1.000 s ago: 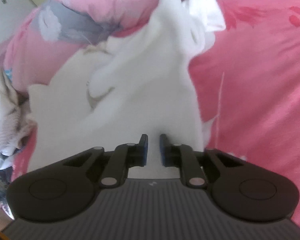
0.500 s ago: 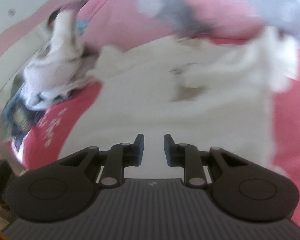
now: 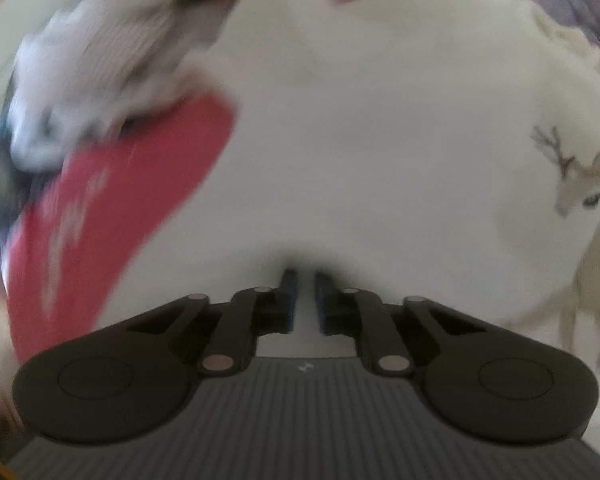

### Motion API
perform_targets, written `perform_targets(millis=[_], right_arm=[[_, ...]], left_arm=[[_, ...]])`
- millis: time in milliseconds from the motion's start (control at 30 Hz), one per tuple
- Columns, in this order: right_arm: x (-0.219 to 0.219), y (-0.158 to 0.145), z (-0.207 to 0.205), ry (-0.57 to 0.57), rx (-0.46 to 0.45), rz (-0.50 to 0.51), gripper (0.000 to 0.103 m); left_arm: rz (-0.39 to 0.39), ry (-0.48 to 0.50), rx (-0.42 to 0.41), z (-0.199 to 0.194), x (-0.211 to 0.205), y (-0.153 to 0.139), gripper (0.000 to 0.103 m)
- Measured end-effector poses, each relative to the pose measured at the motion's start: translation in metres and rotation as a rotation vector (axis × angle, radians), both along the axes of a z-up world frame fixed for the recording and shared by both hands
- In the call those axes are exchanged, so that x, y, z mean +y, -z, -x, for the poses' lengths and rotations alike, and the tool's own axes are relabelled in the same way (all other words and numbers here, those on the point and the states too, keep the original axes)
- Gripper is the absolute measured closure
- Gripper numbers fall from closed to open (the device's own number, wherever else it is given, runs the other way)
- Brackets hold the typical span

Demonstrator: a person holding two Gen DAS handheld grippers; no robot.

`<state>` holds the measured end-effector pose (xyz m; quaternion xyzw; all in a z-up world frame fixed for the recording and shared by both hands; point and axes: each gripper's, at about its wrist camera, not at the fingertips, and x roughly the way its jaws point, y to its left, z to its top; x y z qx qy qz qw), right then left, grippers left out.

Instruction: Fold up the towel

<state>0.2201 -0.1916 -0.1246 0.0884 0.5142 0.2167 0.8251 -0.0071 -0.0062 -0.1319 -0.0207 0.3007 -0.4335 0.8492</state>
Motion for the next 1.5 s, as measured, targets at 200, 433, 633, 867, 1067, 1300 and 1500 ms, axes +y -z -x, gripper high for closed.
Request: perform_targets(millis=[200, 433, 633, 867, 1067, 1300, 1500], right_arm=[[-0.006, -0.019, 0.033, -0.007, 0.022, -0.089, 0.088], [0.049, 0.002, 0.05, -0.23, 0.119, -0.073, 0.086], [-0.012, -0.027, 0.02, 0.081, -0.04, -0.149, 0.084], [-0.125, -0.053, 0.131, 0.192, -0.052, -0.048, 0.078], [-0.174, -0.005, 0.134, 0.259, 0.026, -0.036, 0.088], [-0.258, -0.015, 0.108, 0.585, -0.097, -0.109, 0.083], [-0.283, -0.014, 0.191, 0.649, -0.096, -0.312, 0.067]], left_arm=[[-0.018, 0.0, -0.028, 0.005, -0.003, -0.002, 0.092], [-0.021, 0.0, -0.047, 0.006, -0.005, -0.001, 0.092], [-0.007, 0.0, -0.042, 0.006, -0.004, -0.001, 0.092], [-0.019, -0.002, -0.067, 0.006, -0.004, 0.001, 0.092], [-0.016, -0.005, -0.063, 0.012, -0.004, 0.002, 0.092], [-0.028, -0.022, -0.067, 0.01, -0.008, 0.002, 0.091], [0.001, -0.063, -0.032, 0.015, -0.003, -0.007, 0.086]])
